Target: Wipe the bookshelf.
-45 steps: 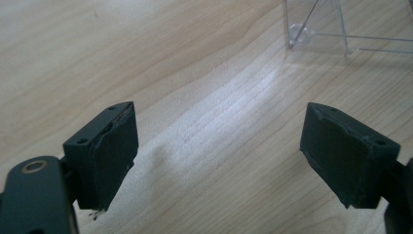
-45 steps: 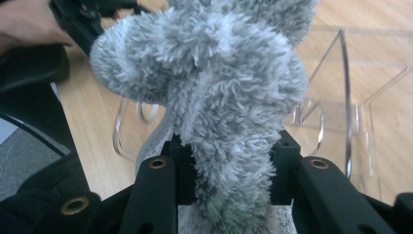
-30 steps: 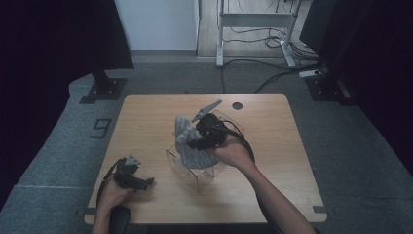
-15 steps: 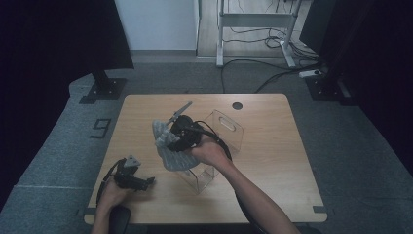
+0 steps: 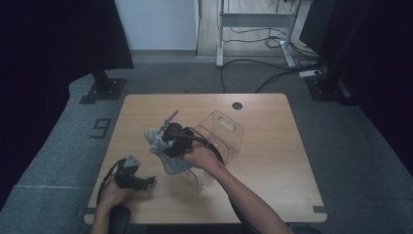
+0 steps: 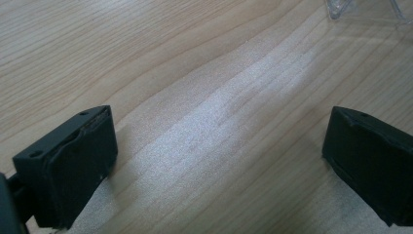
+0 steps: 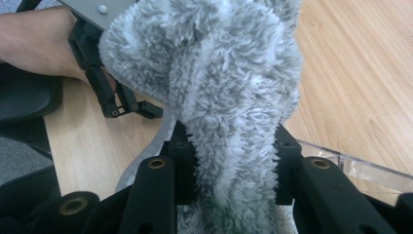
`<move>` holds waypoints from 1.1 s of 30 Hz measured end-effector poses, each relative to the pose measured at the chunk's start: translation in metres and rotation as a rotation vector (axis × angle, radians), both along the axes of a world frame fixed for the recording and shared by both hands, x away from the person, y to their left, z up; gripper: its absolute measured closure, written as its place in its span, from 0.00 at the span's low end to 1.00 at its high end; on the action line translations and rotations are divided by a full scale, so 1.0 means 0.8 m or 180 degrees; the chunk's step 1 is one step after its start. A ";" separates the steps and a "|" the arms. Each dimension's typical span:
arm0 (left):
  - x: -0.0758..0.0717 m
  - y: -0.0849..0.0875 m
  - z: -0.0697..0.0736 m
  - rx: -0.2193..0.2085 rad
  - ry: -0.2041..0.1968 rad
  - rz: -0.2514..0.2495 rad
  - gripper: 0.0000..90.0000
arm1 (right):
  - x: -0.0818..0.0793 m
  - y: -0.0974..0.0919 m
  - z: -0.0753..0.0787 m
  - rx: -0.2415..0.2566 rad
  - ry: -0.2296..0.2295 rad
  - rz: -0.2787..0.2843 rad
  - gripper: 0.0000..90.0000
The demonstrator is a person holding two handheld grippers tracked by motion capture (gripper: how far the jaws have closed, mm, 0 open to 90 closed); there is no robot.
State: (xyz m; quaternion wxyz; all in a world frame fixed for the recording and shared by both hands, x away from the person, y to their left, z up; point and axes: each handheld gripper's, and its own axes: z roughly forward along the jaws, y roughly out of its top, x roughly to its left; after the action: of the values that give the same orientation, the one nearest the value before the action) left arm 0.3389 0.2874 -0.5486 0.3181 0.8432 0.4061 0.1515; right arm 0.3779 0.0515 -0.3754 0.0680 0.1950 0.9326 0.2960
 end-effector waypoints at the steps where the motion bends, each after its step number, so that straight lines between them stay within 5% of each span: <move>1: 0.000 0.000 0.000 -0.0001 0.0001 -0.0001 0.00 | -0.001 -0.001 0.001 0.0000 -0.0002 -0.0001 0.69; 33: 0.002 0.001 0.000 -0.0015 -0.0002 0.0042 0.00 | -0.060 -0.097 -0.009 0.0366 0.0081 0.0025 0.68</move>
State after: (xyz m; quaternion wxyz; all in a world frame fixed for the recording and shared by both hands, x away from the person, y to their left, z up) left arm 0.3405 0.2882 -0.5487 0.3192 0.8397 0.4120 0.1529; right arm 0.3298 -0.0259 -0.3829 0.0437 0.1987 0.9156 0.3469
